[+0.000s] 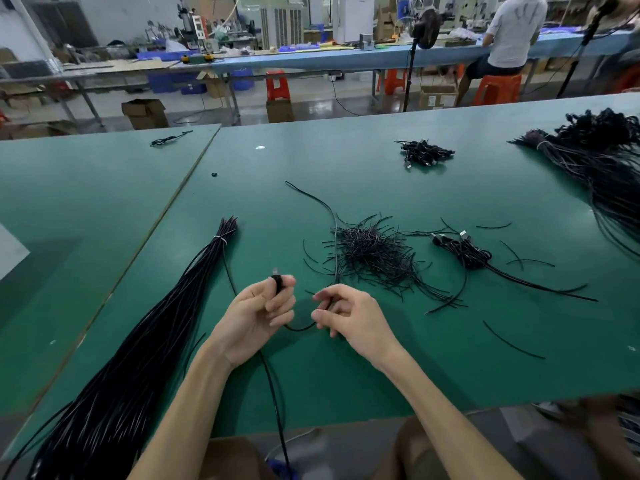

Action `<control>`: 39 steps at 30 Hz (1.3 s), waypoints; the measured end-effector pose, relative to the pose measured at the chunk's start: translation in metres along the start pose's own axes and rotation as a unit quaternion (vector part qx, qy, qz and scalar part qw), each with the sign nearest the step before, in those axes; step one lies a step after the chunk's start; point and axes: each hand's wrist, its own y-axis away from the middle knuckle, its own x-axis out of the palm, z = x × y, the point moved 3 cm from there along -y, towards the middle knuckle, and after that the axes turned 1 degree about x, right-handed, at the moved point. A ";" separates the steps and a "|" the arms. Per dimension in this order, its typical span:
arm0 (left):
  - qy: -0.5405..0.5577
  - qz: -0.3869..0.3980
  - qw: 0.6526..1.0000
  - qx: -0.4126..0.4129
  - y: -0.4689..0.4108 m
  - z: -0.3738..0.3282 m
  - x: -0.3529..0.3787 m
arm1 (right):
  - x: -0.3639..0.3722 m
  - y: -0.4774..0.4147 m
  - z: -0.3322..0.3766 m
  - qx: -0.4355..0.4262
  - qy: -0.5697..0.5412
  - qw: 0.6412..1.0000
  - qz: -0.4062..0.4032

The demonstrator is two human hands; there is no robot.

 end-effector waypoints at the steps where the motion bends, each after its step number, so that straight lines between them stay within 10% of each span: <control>1: -0.016 0.005 1.000 0.000 0.000 0.001 -0.001 | 0.000 0.000 0.000 0.001 0.007 1.000 -0.003; 24: 0.122 -0.066 0.988 0.072 0.003 -0.011 -0.002 | 0.002 0.001 0.001 -0.124 0.279 0.940 -0.152; 39: 0.109 -0.090 0.986 0.083 0.006 -0.015 0.002 | -0.001 0.002 0.002 -0.104 0.222 0.958 -0.146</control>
